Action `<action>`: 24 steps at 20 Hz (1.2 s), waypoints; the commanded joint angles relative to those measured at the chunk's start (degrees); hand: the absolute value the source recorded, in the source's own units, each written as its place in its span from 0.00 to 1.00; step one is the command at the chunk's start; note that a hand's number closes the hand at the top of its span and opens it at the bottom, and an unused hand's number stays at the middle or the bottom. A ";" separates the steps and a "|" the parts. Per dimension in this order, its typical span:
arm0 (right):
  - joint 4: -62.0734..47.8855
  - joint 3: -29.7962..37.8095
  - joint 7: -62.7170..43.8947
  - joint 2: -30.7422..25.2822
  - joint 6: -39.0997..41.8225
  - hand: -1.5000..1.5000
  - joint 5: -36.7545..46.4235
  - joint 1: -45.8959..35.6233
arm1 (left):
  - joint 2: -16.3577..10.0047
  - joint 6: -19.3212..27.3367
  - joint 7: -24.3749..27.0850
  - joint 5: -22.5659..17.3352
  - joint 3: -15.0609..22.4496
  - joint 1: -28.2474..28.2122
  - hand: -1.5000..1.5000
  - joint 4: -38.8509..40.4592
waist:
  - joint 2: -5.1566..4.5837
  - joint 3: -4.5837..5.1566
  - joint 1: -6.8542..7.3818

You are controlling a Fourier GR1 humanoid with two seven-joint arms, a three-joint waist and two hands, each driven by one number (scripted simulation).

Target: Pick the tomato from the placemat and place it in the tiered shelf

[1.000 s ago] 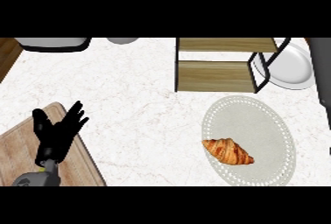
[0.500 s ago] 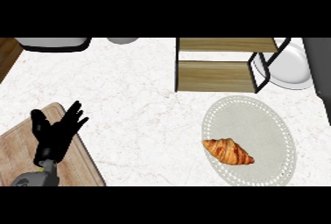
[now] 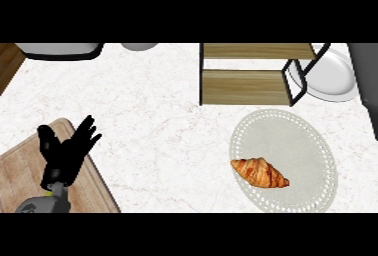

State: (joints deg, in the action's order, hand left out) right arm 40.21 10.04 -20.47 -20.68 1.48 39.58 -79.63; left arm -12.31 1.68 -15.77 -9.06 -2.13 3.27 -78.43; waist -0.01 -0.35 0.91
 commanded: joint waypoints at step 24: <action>2.98 20.73 -4.82 -11.96 -19.69 0.00 -13.76 0.20 | 0.23 -1.48 0.68 0.28 -1.40 -1.33 0.50 1.59 | -0.13 0.37 -0.79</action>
State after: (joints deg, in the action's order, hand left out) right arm 42.68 27.92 -25.45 -28.29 -16.56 27.09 -81.04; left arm -12.05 0.76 -16.51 -8.96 -3.09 2.85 -79.20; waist 0.03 -0.16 0.43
